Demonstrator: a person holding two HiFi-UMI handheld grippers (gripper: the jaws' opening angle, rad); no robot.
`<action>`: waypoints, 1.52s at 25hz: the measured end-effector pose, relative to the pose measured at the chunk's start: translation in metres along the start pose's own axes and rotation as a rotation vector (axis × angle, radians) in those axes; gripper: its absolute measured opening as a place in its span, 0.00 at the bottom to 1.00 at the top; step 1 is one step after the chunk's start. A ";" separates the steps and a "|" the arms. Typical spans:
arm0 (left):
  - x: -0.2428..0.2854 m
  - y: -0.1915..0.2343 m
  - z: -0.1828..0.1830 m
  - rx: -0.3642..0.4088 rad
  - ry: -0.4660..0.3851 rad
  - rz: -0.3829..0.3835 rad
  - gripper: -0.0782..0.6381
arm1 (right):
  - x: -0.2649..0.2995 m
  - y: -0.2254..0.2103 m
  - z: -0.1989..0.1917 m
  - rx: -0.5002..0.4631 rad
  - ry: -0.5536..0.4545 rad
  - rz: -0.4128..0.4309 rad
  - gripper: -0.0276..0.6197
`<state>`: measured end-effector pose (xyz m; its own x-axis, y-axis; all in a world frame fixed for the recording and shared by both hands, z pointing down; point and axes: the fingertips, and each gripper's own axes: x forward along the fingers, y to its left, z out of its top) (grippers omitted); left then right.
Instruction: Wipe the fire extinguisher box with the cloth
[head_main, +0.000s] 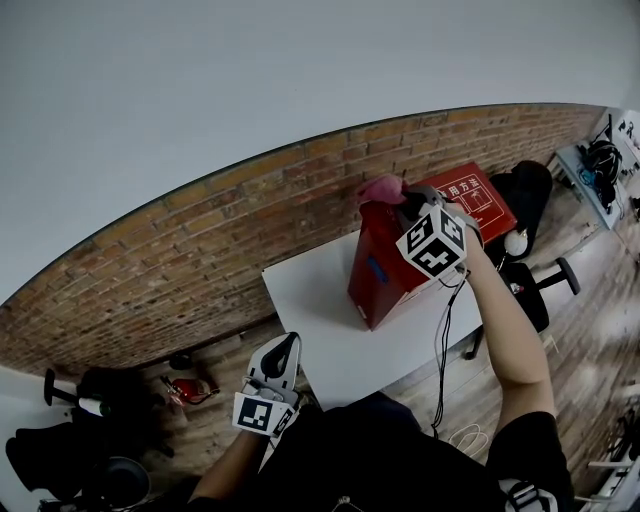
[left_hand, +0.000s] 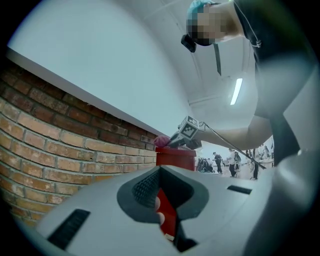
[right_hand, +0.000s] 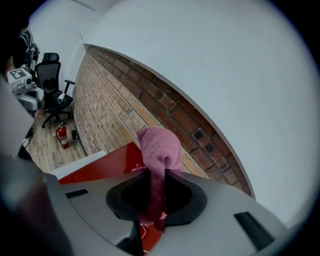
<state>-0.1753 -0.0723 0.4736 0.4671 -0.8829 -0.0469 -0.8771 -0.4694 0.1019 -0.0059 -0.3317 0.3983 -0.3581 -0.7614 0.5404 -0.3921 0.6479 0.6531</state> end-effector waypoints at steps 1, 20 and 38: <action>0.001 -0.001 -0.001 -0.002 0.001 0.003 0.18 | 0.000 -0.001 -0.002 0.001 0.000 0.000 0.15; 0.021 0.003 -0.002 0.011 -0.003 0.017 0.18 | 0.004 -0.024 -0.028 0.003 0.007 -0.006 0.15; 0.032 -0.004 0.000 0.024 0.002 0.025 0.18 | 0.010 -0.054 -0.060 0.002 0.023 -0.028 0.15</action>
<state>-0.1569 -0.0983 0.4721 0.4450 -0.8945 -0.0429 -0.8910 -0.4471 0.0789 0.0626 -0.3753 0.4001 -0.3273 -0.7794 0.5342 -0.4033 0.6265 0.6670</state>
